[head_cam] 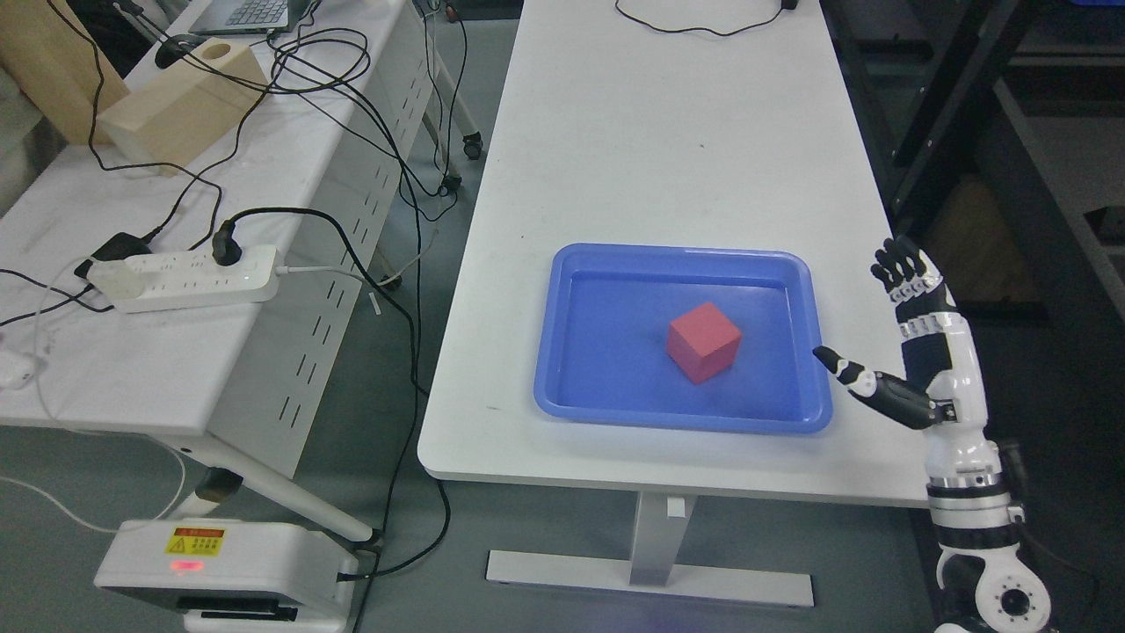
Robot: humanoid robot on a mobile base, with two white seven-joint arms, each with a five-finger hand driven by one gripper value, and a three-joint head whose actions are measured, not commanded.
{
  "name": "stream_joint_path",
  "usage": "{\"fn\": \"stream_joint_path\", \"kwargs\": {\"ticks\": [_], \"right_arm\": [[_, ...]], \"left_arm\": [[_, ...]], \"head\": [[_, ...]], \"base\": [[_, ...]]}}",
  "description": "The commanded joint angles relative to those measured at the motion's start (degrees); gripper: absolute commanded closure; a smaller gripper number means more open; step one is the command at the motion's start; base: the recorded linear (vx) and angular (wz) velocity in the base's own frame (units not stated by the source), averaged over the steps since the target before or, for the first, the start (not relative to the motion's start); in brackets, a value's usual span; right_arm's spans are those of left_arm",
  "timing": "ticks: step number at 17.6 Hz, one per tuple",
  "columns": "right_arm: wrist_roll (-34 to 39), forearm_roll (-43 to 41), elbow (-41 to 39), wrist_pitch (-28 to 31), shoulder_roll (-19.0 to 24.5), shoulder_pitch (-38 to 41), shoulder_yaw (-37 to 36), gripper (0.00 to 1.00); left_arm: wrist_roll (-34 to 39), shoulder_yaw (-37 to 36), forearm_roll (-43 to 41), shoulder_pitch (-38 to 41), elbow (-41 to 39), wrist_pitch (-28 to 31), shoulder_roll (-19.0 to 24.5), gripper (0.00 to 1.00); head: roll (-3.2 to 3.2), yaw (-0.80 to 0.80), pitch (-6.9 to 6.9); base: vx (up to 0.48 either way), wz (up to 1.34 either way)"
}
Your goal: Pick pink block from left shelf to tray
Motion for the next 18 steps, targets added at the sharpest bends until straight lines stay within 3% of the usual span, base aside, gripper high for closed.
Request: {"fn": "stream_joint_path", "kwargs": {"ticks": [1,11,16,18], "right_arm": [[-0.01,-2.08,0.27,0.43,-1.0,0.17,-1.2,0.01],[0.07,-2.0,0.71,1.3,-1.0,0.35,-1.11,0.01],[0.25,-1.29,0.98,8.24,-1.0,0.35,-0.93,0.01],[0.25,-0.68,2.11,13.93,-1.0,0.26,-0.76,0.01]], "left_arm": [[0.01,0.0,0.0,1.14,-1.0,-0.03,1.0,0.0],[0.01,0.0,0.0,1.14,-1.0,-0.03,1.0,0.0],[0.01,0.0,0.0,1.14,-1.0,-0.03,1.0,0.0],[0.01,0.0,0.0,1.14,-1.0,-0.03,1.0,0.0]], "head": [[0.0,0.0,0.0],[0.0,0.0,0.0],[0.0,0.0,0.0],[0.0,0.0,0.0]], "base": [[-0.183,-0.03],[-0.177,0.02],[-0.142,0.04],[-0.118,-0.05]]}}
